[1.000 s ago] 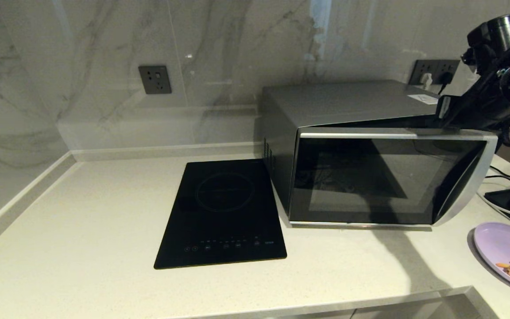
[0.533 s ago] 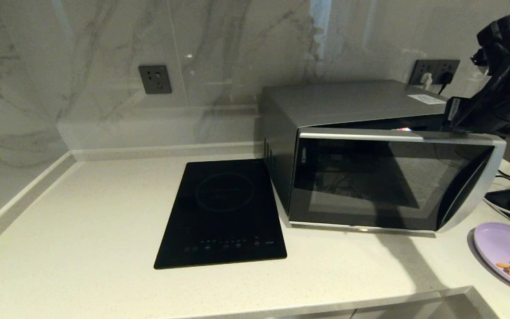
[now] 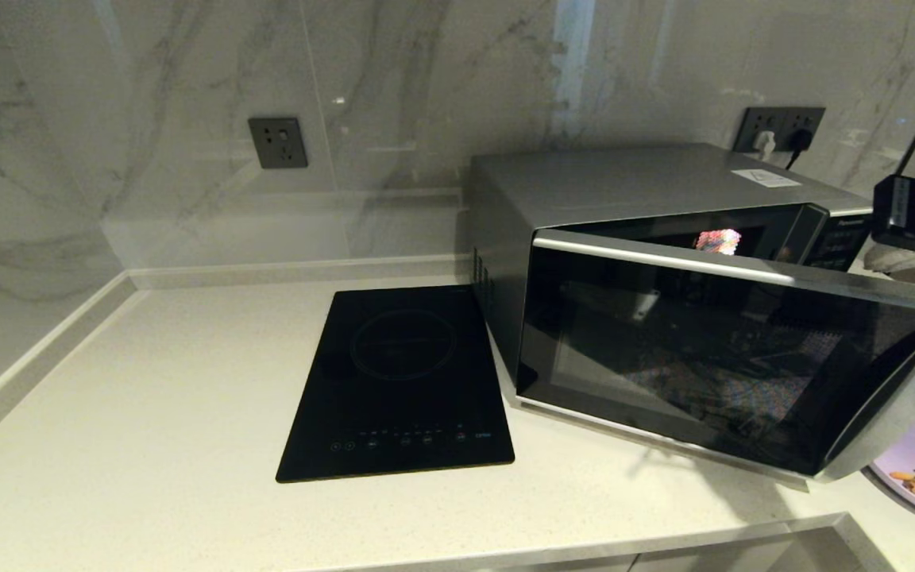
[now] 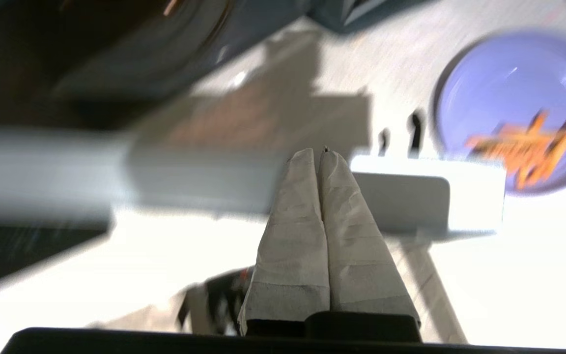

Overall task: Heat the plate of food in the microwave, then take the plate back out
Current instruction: Open the microwave oven

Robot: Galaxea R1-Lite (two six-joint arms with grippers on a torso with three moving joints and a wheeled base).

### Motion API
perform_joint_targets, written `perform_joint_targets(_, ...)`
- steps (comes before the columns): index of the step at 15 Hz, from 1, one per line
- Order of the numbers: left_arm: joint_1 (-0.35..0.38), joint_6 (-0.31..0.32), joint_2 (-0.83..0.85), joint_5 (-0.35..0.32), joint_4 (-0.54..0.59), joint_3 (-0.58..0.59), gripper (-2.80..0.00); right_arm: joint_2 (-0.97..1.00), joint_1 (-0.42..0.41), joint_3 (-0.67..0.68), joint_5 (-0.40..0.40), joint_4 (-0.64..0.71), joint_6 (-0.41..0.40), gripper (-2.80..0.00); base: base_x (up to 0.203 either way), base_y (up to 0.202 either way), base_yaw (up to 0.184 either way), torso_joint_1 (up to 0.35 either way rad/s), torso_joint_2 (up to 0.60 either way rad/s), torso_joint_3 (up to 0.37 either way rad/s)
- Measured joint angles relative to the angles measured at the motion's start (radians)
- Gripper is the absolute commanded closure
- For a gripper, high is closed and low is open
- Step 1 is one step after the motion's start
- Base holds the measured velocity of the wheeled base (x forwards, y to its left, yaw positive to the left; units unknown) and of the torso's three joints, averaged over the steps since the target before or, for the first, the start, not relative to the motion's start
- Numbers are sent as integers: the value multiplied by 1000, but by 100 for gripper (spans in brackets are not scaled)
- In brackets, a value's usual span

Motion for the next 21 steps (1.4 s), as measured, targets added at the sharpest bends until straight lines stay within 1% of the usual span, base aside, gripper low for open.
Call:
perform_joint_targets(4,0,0,0,0,0,0,0,-132,82,2,88,183,46,0,0,0,0,0,0,0)
perform_joint_targets(6,0,-1,0,0,0,0,0,-168,97,2,78,201,58,0,0,0,0,0,0,0)
perform_joint_targets(8,0,0,0,0,0,0,0,-169,98,11,23,177,62,0,0,0,0,0,0,0)
perform_joint_targets(11,0,0,0,0,0,0,0,-129,99,75,-107,27,62,0,0,0,0,0,0,0)
perform_joint_targets(12,0,0,0,0,0,0,0,-111,100,99,-142,-16,61,0,0,0,0,0,0,0)
perform_joint_targets(13,0,0,0,0,0,0,0,-94,101,115,-158,-31,59,0,0,0,0,0,0,0)
perform_joint_targets(16,0,0,0,0,0,0,0,-64,105,163,-153,-34,64,0,0,0,0,0,0,0)
perform_joint_targets(18,0,0,0,0,0,0,0,-67,117,188,-128,-29,66,0,0,0,0,0,0,0)
perform_joint_targets(21,0,0,0,0,0,0,0,-104,165,236,-118,-21,71,0,0,0,0,0,0,0)
